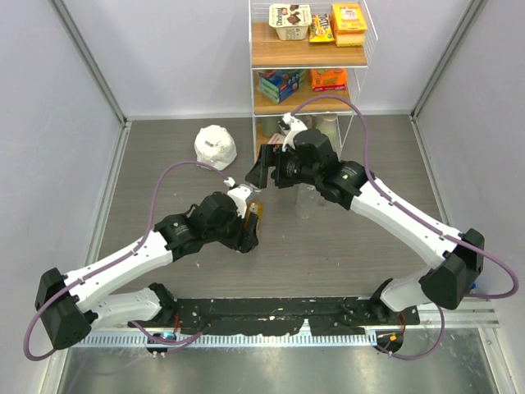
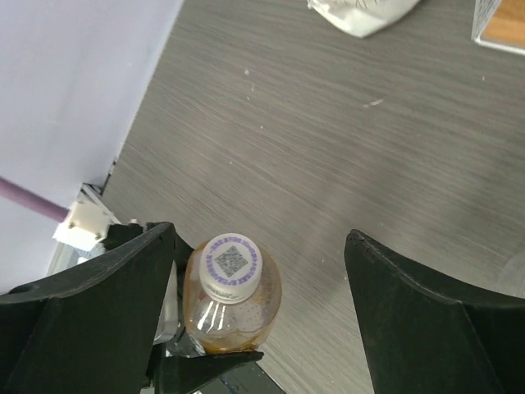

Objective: Unscrew the bottle caps

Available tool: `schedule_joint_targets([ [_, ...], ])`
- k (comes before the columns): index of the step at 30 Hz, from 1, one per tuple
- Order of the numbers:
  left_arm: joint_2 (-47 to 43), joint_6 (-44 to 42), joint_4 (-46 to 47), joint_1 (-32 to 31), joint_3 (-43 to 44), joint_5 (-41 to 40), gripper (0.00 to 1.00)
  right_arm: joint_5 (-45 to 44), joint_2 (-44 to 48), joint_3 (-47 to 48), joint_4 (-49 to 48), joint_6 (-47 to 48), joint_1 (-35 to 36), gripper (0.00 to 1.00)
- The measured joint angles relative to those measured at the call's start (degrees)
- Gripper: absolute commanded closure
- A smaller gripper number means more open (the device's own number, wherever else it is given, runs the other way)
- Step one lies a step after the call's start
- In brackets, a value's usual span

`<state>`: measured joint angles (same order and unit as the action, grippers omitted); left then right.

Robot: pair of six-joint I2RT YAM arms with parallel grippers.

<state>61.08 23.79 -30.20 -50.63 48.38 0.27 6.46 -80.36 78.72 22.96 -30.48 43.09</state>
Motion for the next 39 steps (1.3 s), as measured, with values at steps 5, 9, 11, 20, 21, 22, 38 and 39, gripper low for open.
schedule_joint_targets([
  [5,0.59,0.0,-0.94,0.0,0.24,-1.2,1.0,-1.33,-2.78,0.2,1.44,-0.76,1.6,0.24],
  [9,0.79,0.0,-1.36,0.0,0.24,-1.6,1.0,-1.6,-3.3,0.59,1.57,-1.22,2.23,0.33],
  [11,0.85,0.0,-1.38,0.0,0.24,-1.79,1.0,-1.6,-3.3,0.74,1.55,-1.36,2.51,0.34],
  [20,1.33,0.0,-2.08,0.0,0.24,-2.29,1.0,-1.51,-3.3,0.85,1.44,-1.81,3.28,0.35],
  [21,1.33,0.0,-2.21,-0.02,0.24,-2.32,1.0,-1.51,-3.3,0.85,1.38,-1.81,3.37,0.37],
  [22,1.33,0.0,-2.32,-0.02,0.24,-2.34,1.0,-1.51,-3.3,0.85,1.31,-1.81,3.48,0.39],
  [38,1.09,1.31,-3.17,-0.24,0.22,-2.89,1.0,-1.53,-3.67,0.52,0.31,-2.8,4.28,0.5],
  [39,0.94,1.44,-3.13,-0.24,0.15,-2.89,1.0,-1.51,-3.67,0.28,-0.24,-3.06,4.28,0.5],
])
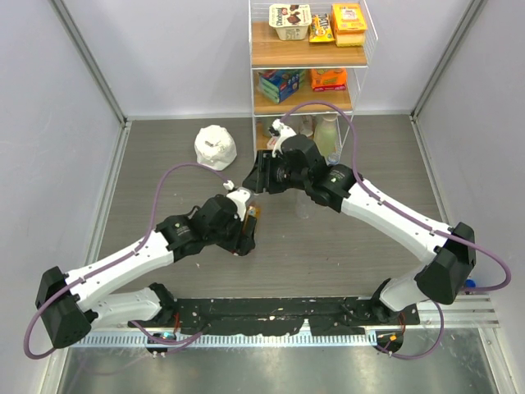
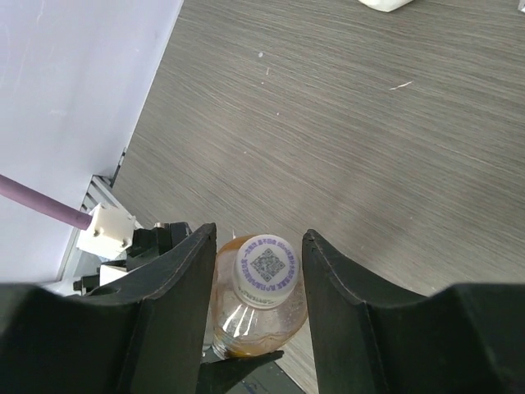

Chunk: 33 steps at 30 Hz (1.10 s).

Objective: Unscrew the bottle caps

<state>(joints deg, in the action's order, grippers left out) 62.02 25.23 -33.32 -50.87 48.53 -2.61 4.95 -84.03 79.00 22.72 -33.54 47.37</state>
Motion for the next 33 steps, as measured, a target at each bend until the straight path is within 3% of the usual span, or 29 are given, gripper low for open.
schedule_joint_targets([
  [7,-2.75,0.85,0.9,-0.02,-0.92,0.09,1.0,0.35,0.02,-1.05,-1.7,-0.9,0.17,0.51],
  [15,-4.07,1.46,1.44,-0.02,-1.33,0.28,1.0,2.16,0.22,-1.22,-3.56,-0.55,0.61,0.98],
  [26,-9.44,1.05,4.79,-0.2,-2.84,7.28,1.0,12.24,5.95,-4.76,-8.81,6.23,-0.61,0.98],
  [33,-12.63,-0.63,10.36,-0.57,-3.19,18.47,1.0,27.61,13.07,-9.27,-15.54,10.27,-4.96,0.98],
])
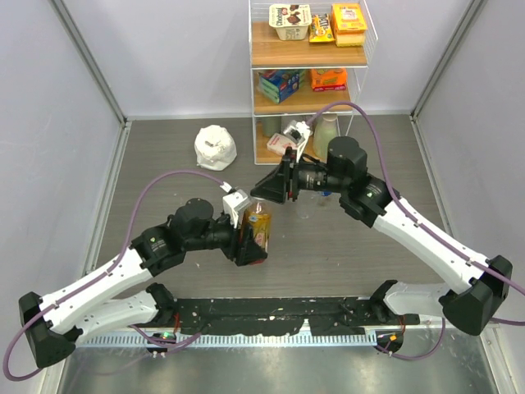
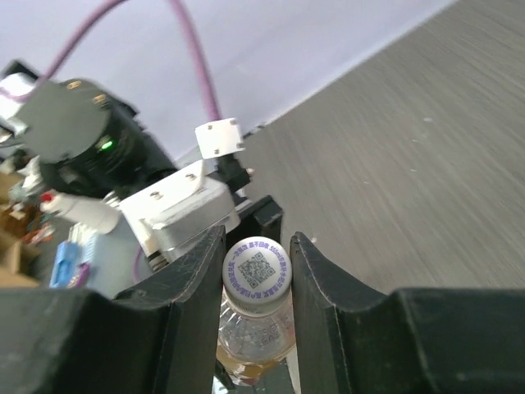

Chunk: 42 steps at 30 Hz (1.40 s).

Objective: Unscrew the bottle caps

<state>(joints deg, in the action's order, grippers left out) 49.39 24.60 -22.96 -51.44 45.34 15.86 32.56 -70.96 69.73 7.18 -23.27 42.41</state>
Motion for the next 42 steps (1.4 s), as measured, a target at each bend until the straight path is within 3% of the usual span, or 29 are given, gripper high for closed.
schedule_joint_targets([
  [6,-0.04,0.59,4.09,0.0,-0.7,9.62,1.0,14.84,2.45,-6.38,-13.55,-5.03,-3.8,0.98],
  [11,-0.04,1.09,7.56,0.17,-1.55,15.19,1.0,21.33,2.45,-9.22,-23.5,-10.6,-5.4,0.98],
  [27,1.16,2.03,13.57,0.46,-2.38,17.94,1.0,25.22,1.42,-11.65,-36.59,-22.73,-9.18,0.97],
  [29,1.18,2.05,13.77,0.46,-2.54,17.53,1.0,25.14,1.22,-12.02,-37.31,-23.63,-9.49,0.84],
  [32,1.38,2.01,13.75,0.46,-2.62,16.57,1.0,24.65,1.16,-12.37,-37.51,-24.04,-9.84,0.44],
  [35,1.31,1.97,12.28,0.46,-2.93,15.06,1.0,22.27,1.18,-12.13,-36.63,-23.82,-10.34,0.2],
  [37,1.38,1.97,10.12,0.46,-3.65,13.77,1.0,19.69,1.27,-11.47,-34.95,-22.99,-11.21,0.1],
  [42,1.4,1.97,5.55,0.46,-4.35,10.12,1.0,11.85,1.86,-8.79,-25.31,-18.16,-12.09,0.05],
])
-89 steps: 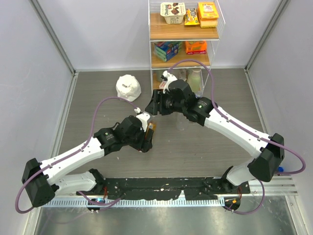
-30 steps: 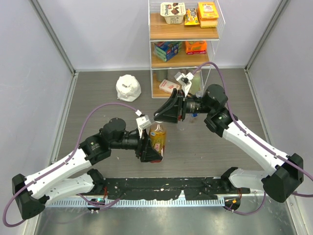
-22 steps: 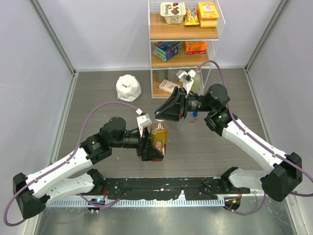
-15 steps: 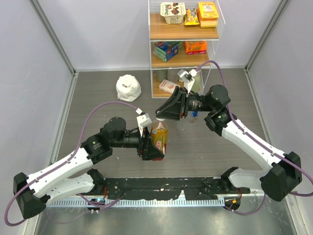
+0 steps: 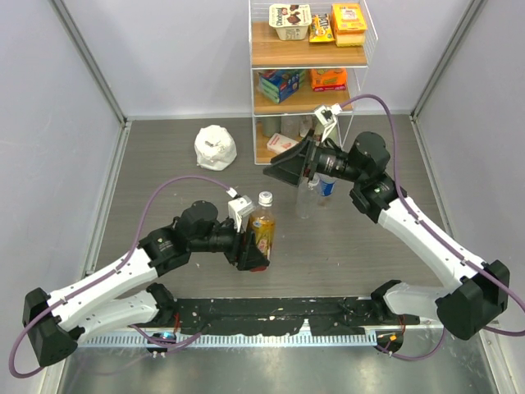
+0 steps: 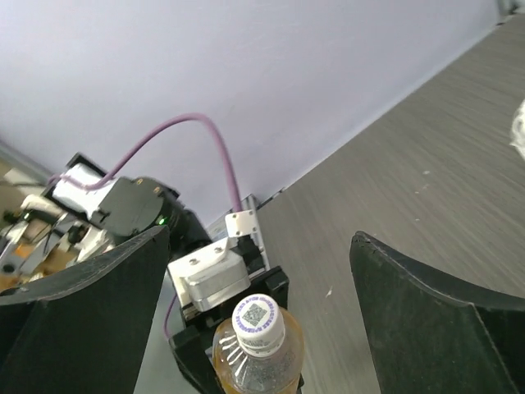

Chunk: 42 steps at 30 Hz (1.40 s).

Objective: Unscrew the bottle caps

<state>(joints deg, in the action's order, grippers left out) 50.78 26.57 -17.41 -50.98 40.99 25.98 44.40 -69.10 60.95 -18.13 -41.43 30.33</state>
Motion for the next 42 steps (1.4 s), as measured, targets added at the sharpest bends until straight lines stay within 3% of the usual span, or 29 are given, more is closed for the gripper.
schedule_joint_targets([
  [6,0.28,0.02,-2.56,0.0,0.04,-5.64,1.0,-10.56,0.2,4.61,13.66,5.66,0.94,0.05],
  [12,2.99,0.07,-6.43,0.0,1.64,-12.63,1.0,-24.37,-1.66,10.67,27.45,10.84,7.54,0.06],
  [14,3.74,0.09,-7.21,0.04,2.25,-14.1,1.0,-27.63,-3.15,12.26,30.29,11.78,9.55,0.19],
  [21,5.68,0.28,-7.85,0.04,3.82,-17.53,1.0,-36.33,-8.33,13.97,37.77,14.01,14.86,0.22],
  [27,6.21,0.28,-8.09,0.04,3.89,-18.49,1.0,-38.56,-9.35,13.97,40.22,14.36,16.26,0.27],
  [31,6.27,0.33,-8.2,0.04,3.89,-18.84,1.0,-38.56,-9.33,14.01,40.33,14.4,16.61,0.42],
  [33,6.36,0.33,-8.2,0.04,3.89,-18.93,1.0,-38.29,-9.33,14.01,40.33,14.43,16.72,0.71],
  [35,6.54,0.35,-8.35,0.04,3.89,-18.95,1.0,-37.35,-9.33,14.1,40.09,14.78,16.83,0.83],
  [37,6.58,0.48,-8.68,0.02,3.89,-19.28,1.0,-36.72,-9.33,14.14,39.69,14.86,16.94,0.92],
  [42,6.4,0.48,-8.61,0.0,3.91,-19.76,1.0,-34.69,-9.25,14.14,38.93,15.65,16.81,0.98],
])
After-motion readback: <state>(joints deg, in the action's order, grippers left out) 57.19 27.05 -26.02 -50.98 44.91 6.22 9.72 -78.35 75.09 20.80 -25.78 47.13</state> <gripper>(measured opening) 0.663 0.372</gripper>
